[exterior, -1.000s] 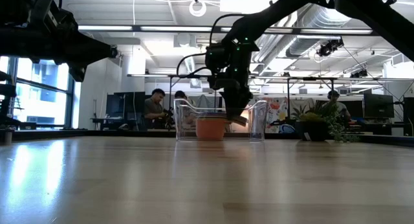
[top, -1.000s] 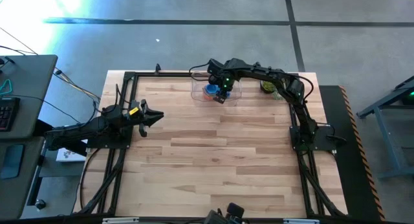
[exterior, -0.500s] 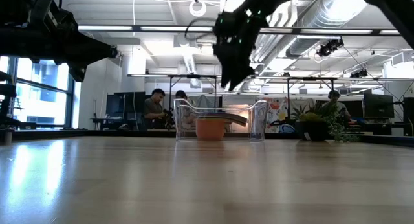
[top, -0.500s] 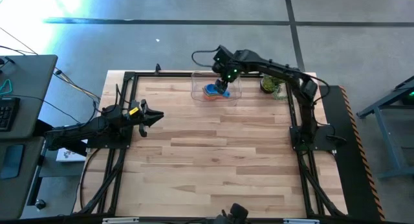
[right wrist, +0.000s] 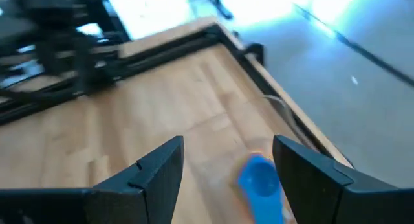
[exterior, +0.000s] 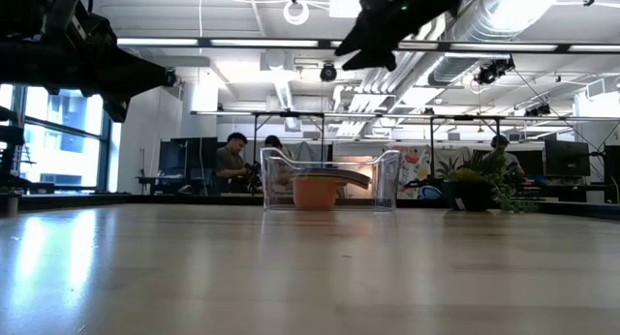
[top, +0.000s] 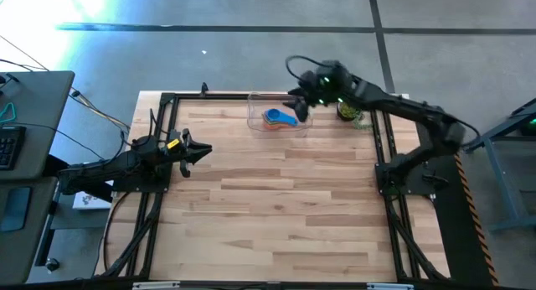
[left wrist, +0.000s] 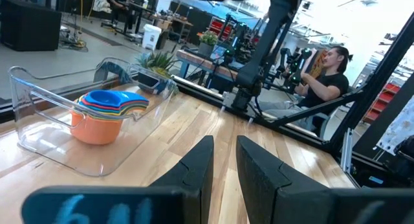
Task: Nest measuring cups in basket
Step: Return to Home Position
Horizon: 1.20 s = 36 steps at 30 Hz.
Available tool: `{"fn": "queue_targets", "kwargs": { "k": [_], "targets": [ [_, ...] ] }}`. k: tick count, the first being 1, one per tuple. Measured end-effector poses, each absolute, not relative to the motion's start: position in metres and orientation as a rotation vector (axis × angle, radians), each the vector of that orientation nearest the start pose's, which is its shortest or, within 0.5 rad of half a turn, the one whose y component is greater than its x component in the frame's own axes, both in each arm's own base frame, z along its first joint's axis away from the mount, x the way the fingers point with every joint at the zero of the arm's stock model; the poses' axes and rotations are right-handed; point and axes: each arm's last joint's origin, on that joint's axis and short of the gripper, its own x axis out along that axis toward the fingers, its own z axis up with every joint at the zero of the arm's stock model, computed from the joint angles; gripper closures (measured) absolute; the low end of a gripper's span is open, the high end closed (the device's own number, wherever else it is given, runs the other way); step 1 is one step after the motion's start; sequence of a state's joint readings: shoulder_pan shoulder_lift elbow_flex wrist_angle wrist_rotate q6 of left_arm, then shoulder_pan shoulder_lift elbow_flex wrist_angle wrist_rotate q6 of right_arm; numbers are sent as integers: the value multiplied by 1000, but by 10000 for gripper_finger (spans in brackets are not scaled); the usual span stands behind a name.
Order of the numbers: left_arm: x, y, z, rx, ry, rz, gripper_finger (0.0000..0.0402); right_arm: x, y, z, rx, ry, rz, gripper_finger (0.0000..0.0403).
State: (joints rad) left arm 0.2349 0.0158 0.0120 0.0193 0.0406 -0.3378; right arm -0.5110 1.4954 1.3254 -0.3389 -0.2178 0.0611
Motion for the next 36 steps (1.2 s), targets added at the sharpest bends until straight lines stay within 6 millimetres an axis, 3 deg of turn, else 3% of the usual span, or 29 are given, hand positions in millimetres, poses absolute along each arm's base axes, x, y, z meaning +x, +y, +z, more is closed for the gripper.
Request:
{"fn": "queue_targets", "kwargs": {
  "k": [8, 20, 28, 36],
  "targets": [
    [96, 22, 168, -335, -48, 190, 344, 235, -113, 308, 196, 343, -120, 174],
    [95, 22, 168, -335, -48, 190, 344, 153, -36, 223, 261, 147, -156, 174],
    [96, 22, 168, -335, -48, 190, 344, 127, -11, 188, 236, 122, -71, 174],
    [96, 22, 168, -335, -48, 190, 344, 114, -3, 165, 288, 98, -15, 174]
  ]
}}
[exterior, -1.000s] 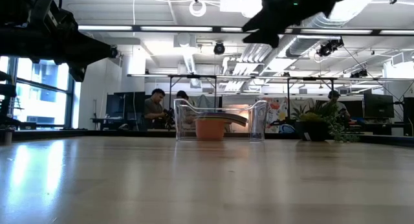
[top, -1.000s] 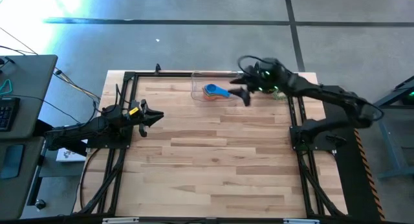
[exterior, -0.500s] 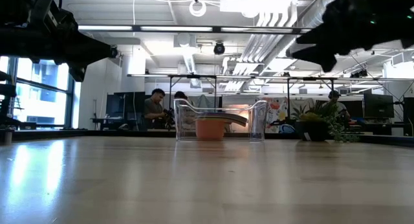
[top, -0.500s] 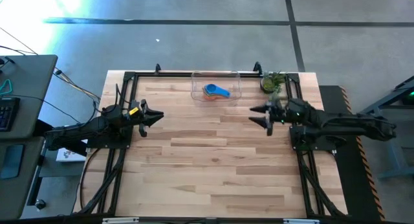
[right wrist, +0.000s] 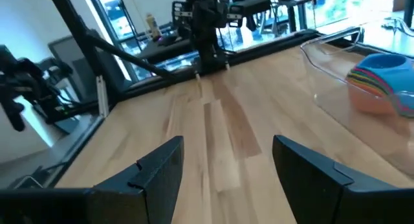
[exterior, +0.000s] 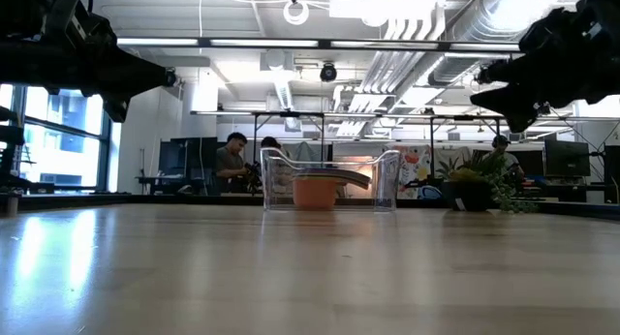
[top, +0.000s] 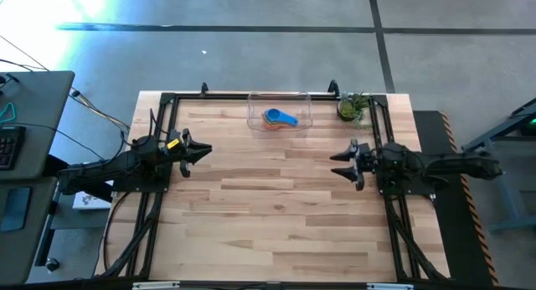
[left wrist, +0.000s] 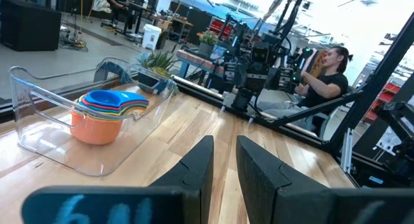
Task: Nest measuring cups in basket
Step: Return to Home Position
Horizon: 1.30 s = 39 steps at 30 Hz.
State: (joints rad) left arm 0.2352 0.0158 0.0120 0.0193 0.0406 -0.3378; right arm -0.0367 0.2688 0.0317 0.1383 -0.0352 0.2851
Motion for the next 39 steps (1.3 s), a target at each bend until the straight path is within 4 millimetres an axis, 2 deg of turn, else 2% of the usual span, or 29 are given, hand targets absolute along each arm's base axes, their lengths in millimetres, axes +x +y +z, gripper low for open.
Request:
{"fn": "queue_targets", "kwargs": {
  "k": [6, 14, 22, 39],
  "targets": [
    [95, 22, 168, -335, -48, 190, 344, 108, 0, 153, 236, 166, 3, 174],
    [96, 22, 168, -335, -48, 190, 344, 108, -1, 152, 114, 176, -14, 174],
    [95, 22, 168, -335, -48, 190, 344, 108, -1, 152, 233, 176, -26, 174],
    [96, 22, 168, -335, -48, 190, 344, 108, -1, 152, 220, 178, -25, 174]
  ]
}}
